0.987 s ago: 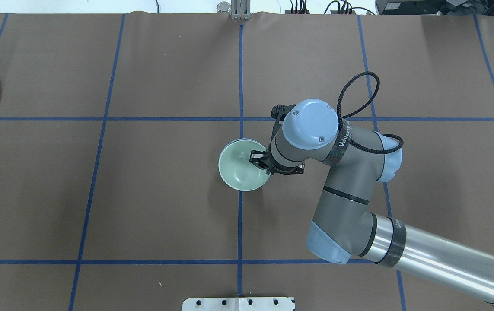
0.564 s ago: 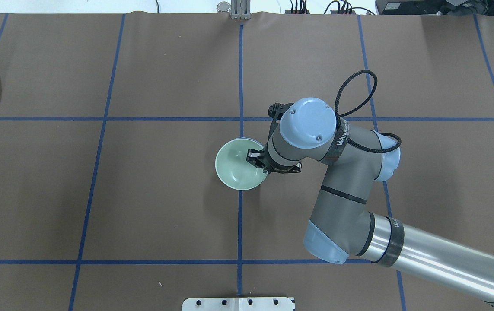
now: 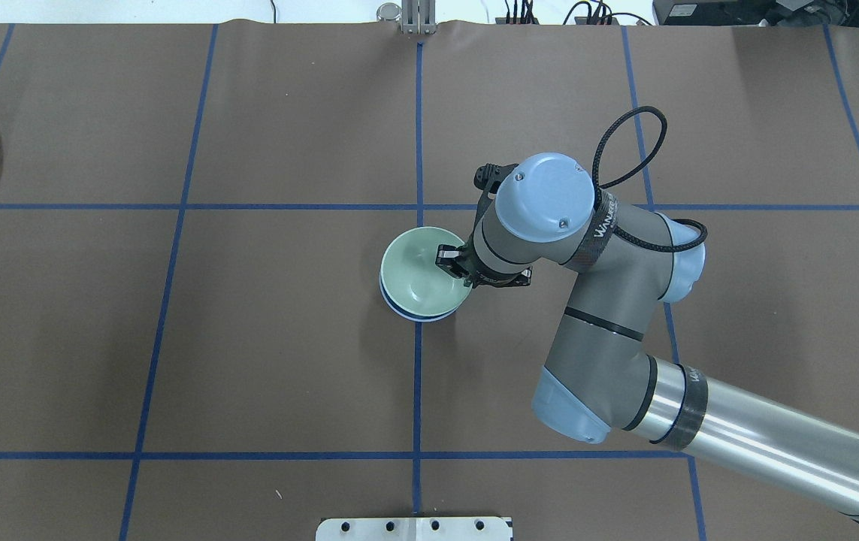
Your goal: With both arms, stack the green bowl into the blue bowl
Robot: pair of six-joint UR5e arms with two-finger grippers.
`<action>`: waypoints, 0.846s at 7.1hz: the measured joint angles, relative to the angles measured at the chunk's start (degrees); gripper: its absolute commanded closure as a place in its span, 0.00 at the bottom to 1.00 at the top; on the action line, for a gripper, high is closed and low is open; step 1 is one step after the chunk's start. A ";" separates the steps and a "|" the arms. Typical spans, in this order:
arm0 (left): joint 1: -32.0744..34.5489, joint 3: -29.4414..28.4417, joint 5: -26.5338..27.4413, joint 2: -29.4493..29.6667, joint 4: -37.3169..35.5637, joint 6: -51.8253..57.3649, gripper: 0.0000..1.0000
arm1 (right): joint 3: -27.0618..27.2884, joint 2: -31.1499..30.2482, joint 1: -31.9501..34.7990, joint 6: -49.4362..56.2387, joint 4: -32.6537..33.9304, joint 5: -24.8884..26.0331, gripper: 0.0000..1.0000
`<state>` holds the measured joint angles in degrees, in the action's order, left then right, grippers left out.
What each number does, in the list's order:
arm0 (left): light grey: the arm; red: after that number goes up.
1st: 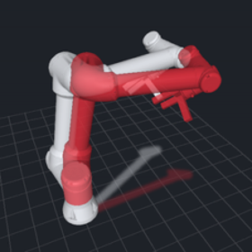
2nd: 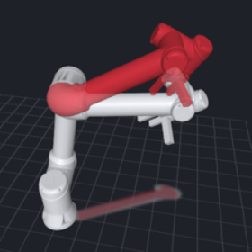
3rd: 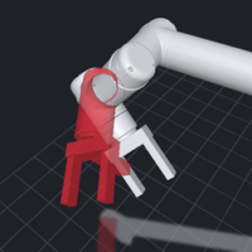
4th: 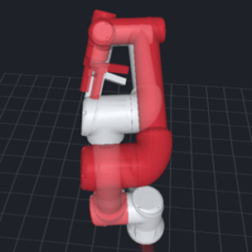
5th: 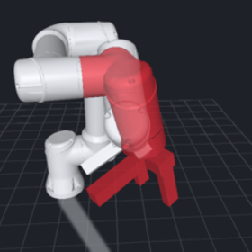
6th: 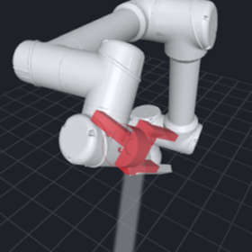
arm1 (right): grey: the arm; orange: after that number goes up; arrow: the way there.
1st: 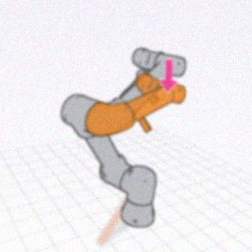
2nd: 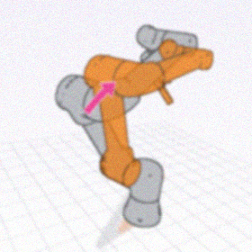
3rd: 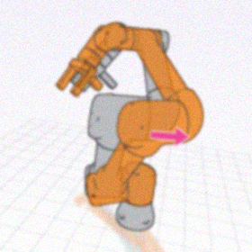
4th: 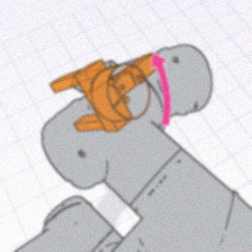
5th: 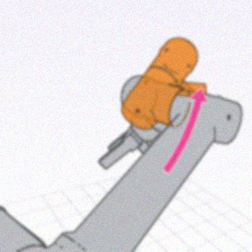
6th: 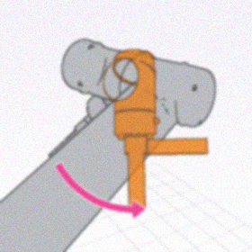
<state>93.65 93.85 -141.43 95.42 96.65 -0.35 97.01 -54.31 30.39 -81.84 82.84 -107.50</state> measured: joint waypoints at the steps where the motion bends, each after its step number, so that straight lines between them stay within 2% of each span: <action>1: 0.02 0.09 0.01 -0.03 0.02 0.00 0.02 | -0.17 0.01 0.06 0.01 0.02 0.00 1.00; 4: 0.03 0.12 0.01 -0.06 0.03 0.00 0.02 | -0.42 0.25 0.06 0.00 -0.01 0.10 1.00; 6: 0.04 0.11 0.01 -0.06 -0.01 0.00 0.02 | -1.90 0.43 0.03 -0.44 -2.56 0.15 1.00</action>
<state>93.69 93.96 -141.42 95.36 96.64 -0.35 95.10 -53.88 30.42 -82.28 80.28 -107.34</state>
